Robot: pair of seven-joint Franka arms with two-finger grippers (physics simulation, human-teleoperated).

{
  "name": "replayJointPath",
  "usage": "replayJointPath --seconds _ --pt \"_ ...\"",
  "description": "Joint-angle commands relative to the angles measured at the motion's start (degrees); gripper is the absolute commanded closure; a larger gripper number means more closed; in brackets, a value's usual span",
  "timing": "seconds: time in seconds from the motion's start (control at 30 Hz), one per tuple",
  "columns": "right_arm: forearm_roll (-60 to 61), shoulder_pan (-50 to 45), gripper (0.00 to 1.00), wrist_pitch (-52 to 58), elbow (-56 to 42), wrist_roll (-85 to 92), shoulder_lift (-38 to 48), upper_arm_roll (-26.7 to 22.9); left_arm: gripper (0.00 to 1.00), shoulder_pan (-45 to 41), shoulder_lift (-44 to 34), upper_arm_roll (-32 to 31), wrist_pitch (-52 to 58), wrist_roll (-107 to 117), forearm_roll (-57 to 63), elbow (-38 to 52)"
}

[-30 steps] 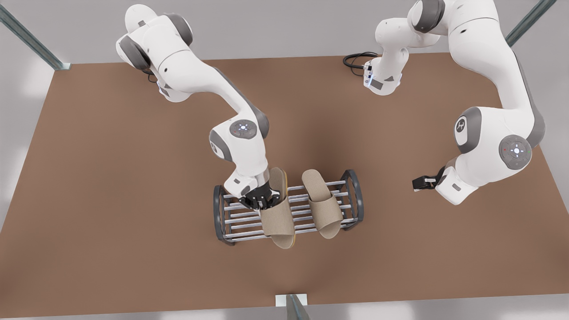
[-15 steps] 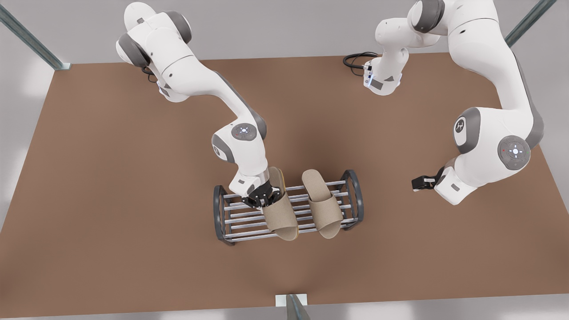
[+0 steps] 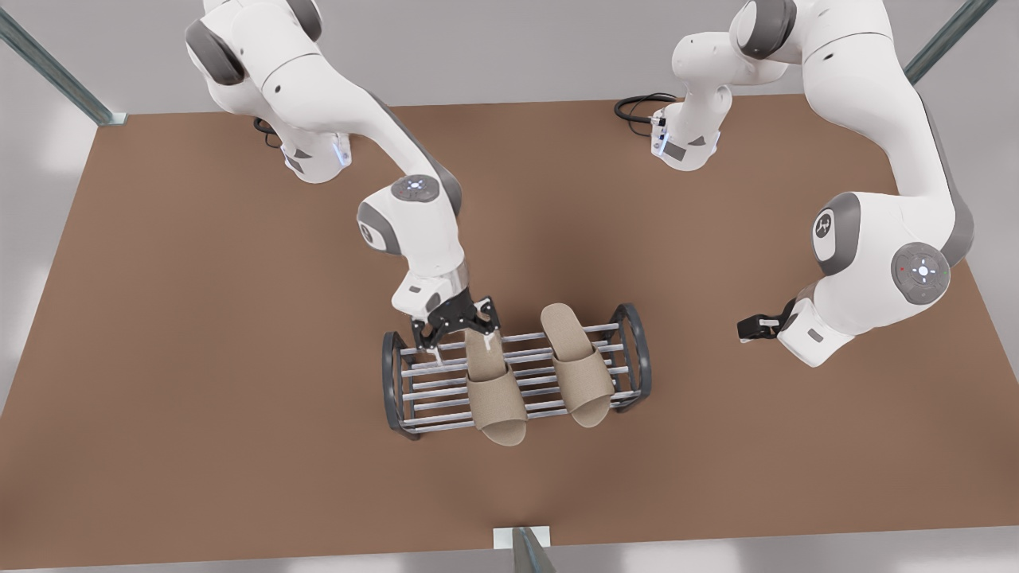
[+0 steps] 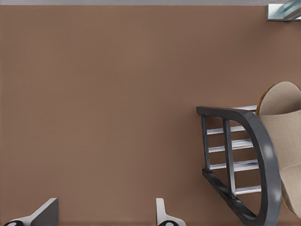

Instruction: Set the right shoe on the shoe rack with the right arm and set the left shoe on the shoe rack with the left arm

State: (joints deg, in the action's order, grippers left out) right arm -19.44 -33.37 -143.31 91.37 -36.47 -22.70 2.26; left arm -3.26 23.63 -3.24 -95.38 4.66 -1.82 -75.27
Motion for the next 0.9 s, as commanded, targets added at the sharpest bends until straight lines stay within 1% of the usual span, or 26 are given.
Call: replayJointPath --seconds 0.0,0.07,0.1,0.13,0.17,0.2,0.23,0.27,0.3,0.33,0.4,0.43,0.47,0.5,0.53,0.57,0.6,0.63,0.67,0.7,0.87 --pt "2.6 1.5 0.00 4.3 0.7 1.8 3.1 0.4 0.00 0.0 -0.1 0.0 0.2 -0.2 0.0 -0.1" --pt "4.0 4.7 0.00 14.7 -2.5 1.8 6.1 0.6 0.00 0.0 -0.1 0.0 0.0 -0.2 0.0 0.1" --pt "8.4 6.6 0.00 22.2 -8.7 4.5 5.5 0.6 0.00 0.0 -0.1 0.0 0.0 -0.2 0.0 0.2" --pt "11.7 9.6 0.00 30.3 -15.2 8.7 4.5 0.6 0.00 0.0 -0.2 -0.1 0.1 -0.2 0.0 0.1" --pt "12.7 12.5 0.00 36.1 -18.8 15.3 4.5 0.6 0.00 -0.1 -0.1 0.0 0.0 -0.2 0.0 0.1" --pt "13.2 16.3 0.00 42.8 -22.5 25.5 4.5 0.6 0.00 0.0 -0.1 0.0 0.0 -0.2 0.0 0.1" --pt "12.8 20.0 0.00 48.7 -22.5 30.6 6.8 0.6 0.00 -0.1 -0.2 0.0 0.0 -0.2 0.0 0.1" --pt "9.2 24.0 0.00 51.5 -21.9 35.1 9.2 -0.1 0.00 0.1 -0.2 0.0 0.0 -0.1 0.0 0.1" --pt "9.8 30.3 0.00 53.7 -21.9 48.7 10.7 0.5 0.00 0.2 -0.2 0.0 -0.1 0.0 0.1 -0.1" --pt "9.9 32.2 0.00 54.3 -21.8 48.5 11.8 0.4 0.00 0.2 -0.2 0.0 0.1 -0.1 0.0 -0.2" --pt "10.1 34.2 0.00 56.1 -20.5 36.3 13.2 0.6 0.00 0.1 0.0 -0.1 0.0 0.0 -0.2 0.0" --pt "15.1 38.7 0.00 55.8 -17.0 36.1 16.0 0.7 0.00 0.1 0.5 -0.1 -0.1 0.1 -0.4 0.2" --pt "15.5 39.0 0.00 55.2 -16.3 36.1 16.0 1.0 0.00 -0.1 0.6 0.0 -0.2 0.5 0.0 0.1" --pt "15.3 36.5 0.00 54.8 -16.4 36.1 15.2 0.8 0.00 -0.4 2.8 0.0 -0.2 0.6 -0.1 4.0" --pt "15.2 32.4 0.00 54.3 -16.3 36.0 14.6 0.4 0.00 -0.8 2.0 0.0 2.7 0.5 0.5 6.6" --pt "15.1 29.7 0.00 54.5 -16.3 36.0 14.4 0.1 0.00 -1.7 2.0 -0.3 3.9 0.7 1.7 7.2" --pt "15.4 29.5 0.00 54.0 -16.4 36.0 13.6 0.9 0.00 -2.1 2.3 -0.2 3.5 3.1 1.6 5.6" --pt "15.4 28.1 0.00 53.7 -16.7 36.0 12.5 1.2 0.00 -2.9 -0.2 -0.8 3.4 11.6 1.1 0.5" --pt "15.4 26.6 0.00 53.7 -16.8 36.0 12.3 1.3 0.00 -0.5 -6.5 -2.1 -1.4 11.6 1.0 -11.2" --pt "15.4 25.9 0.00 53.7 -17.1 36.0 11.6 1.4 0.00 0.5 -13.6 -2.2 -8.7 11.3 0.3 -22.9" --pt "15.4 26.6 0.00 54.4 -17.0 36.9 11.5 1.3 0.00 0.3 -13.3 -2.2 -8.3 11.6 0.3 -22.3"
